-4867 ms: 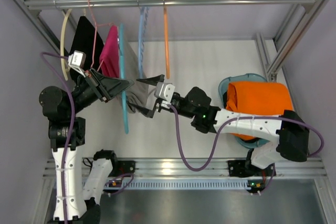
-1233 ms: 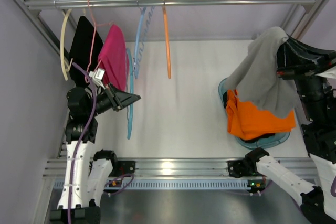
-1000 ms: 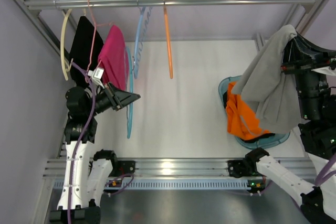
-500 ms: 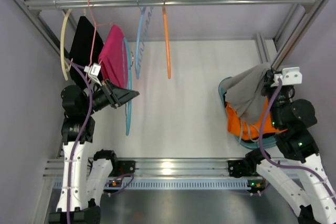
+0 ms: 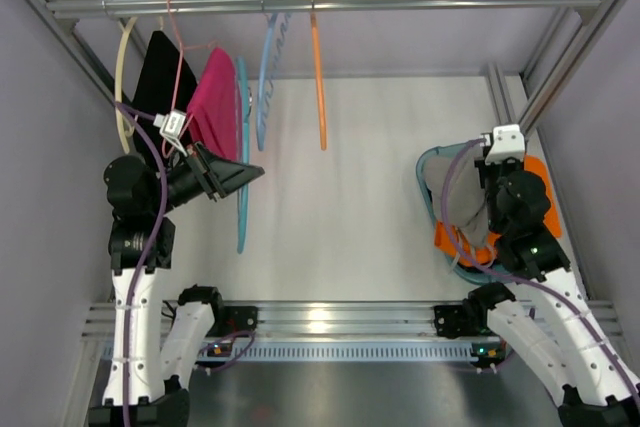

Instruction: Remove the trousers from the hanger

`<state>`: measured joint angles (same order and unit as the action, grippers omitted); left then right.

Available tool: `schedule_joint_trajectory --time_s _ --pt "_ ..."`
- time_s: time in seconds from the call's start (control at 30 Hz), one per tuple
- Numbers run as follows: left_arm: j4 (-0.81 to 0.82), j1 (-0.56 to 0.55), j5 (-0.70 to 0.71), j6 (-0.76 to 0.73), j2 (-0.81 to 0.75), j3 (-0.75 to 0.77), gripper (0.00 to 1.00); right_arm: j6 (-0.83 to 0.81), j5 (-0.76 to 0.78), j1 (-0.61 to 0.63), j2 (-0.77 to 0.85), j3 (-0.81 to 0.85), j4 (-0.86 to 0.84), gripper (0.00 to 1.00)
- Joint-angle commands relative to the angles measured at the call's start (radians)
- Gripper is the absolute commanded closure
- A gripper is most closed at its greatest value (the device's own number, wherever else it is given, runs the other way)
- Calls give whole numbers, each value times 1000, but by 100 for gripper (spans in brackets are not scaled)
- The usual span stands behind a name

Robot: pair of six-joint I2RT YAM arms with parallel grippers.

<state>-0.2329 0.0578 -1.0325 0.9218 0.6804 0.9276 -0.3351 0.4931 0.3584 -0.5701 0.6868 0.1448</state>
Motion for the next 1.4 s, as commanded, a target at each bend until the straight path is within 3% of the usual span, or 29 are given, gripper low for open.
schedule_joint_trajectory --time_s 0.0,0.1,0.13,0.2,0.3,0.33,0.43,0.6,0.83,1.1,1.37 --pt "121 -18 -8 64 34 74 100 54 -27 -87 -50 -6 4 94" --pt "147 -42 52 92 67 99 100 90 -102 -154 -96 0 50 78" --pt "173 -49 69 107 76 97 100 99 -120 -165 -105 3 62 64" --pt "245 -52 92 153 102 96 100 116 -146 -187 -119 19 91 45" --pt "352 -52 121 224 139 96 100 126 -172 -190 -114 40 108 27" --pt "372 -52 126 238 162 96 100 131 -177 -190 -113 49 116 16" --pt "481 -52 143 302 223 96 100 151 -203 -191 -109 89 148 1" --pt "667 -52 106 396 315 123 100 185 -246 -190 -94 160 193 1" --pt "779 -52 57 514 447 232 100 203 -261 -190 -71 204 231 1" --pt "791 8 -32 563 535 330 100 219 -261 -191 -70 223 257 1" --pt "776 60 -60 517 659 450 100 258 -283 -191 -88 267 263 1"
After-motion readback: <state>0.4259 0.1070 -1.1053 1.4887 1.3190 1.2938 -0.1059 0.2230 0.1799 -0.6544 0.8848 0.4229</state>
